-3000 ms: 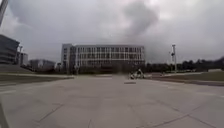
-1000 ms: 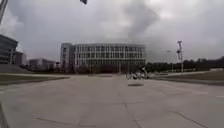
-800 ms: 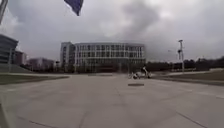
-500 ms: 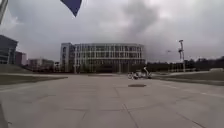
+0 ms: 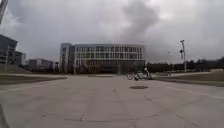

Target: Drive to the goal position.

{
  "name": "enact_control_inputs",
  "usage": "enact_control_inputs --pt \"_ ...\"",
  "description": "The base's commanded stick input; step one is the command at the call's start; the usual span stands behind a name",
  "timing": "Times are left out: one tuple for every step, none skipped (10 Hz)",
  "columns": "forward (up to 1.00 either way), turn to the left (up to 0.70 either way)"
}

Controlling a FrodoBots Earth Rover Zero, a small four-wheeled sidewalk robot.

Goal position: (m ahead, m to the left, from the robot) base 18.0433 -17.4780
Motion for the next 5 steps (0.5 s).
enact_control_inputs --pt "0.70 0.00" --pt "0.70 0.00" --pt "0.70 0.00" --pt "0.70 0.00" --pt "0.70 0.00"
